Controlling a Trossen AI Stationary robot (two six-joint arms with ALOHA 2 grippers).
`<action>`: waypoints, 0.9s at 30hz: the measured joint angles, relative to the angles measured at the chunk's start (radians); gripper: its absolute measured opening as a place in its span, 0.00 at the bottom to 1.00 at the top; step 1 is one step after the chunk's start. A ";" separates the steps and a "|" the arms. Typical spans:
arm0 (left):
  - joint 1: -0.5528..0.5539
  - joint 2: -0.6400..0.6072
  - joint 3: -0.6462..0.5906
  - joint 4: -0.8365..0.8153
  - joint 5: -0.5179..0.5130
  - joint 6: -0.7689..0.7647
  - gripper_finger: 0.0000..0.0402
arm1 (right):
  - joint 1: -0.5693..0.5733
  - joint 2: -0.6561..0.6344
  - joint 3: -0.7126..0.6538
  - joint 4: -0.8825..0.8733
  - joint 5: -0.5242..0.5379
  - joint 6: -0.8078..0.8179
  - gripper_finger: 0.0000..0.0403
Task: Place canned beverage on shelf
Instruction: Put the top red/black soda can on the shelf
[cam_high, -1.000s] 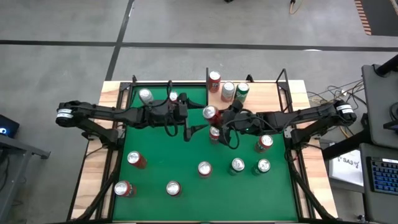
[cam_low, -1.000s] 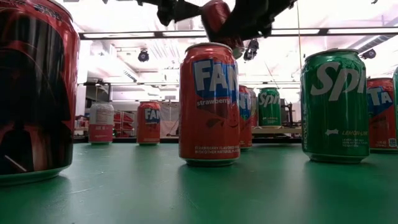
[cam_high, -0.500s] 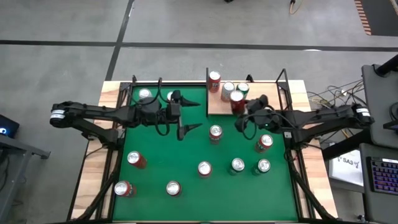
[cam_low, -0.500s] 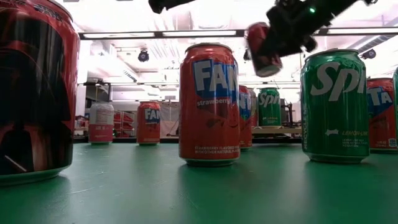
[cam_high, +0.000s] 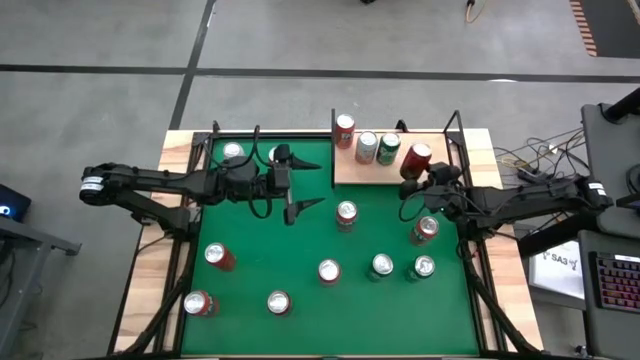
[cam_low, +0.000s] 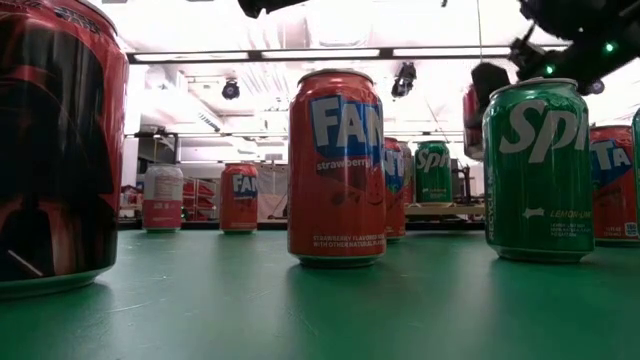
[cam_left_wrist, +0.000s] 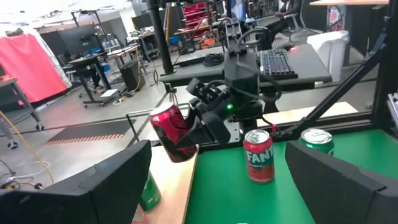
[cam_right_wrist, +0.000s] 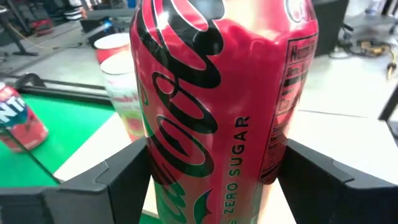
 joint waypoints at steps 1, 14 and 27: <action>0.000 0.000 0.000 0.000 -0.008 0.007 0.88 | -0.003 0.000 -0.009 0.000 0.000 0.016 0.70; 0.004 -0.002 -0.001 -0.087 -0.226 0.103 0.88 | -0.060 0.059 -0.062 0.007 0.023 0.083 0.70; 0.005 -0.002 -0.027 -0.136 -0.232 0.103 0.84 | -0.080 0.198 -0.062 0.014 0.071 0.191 0.70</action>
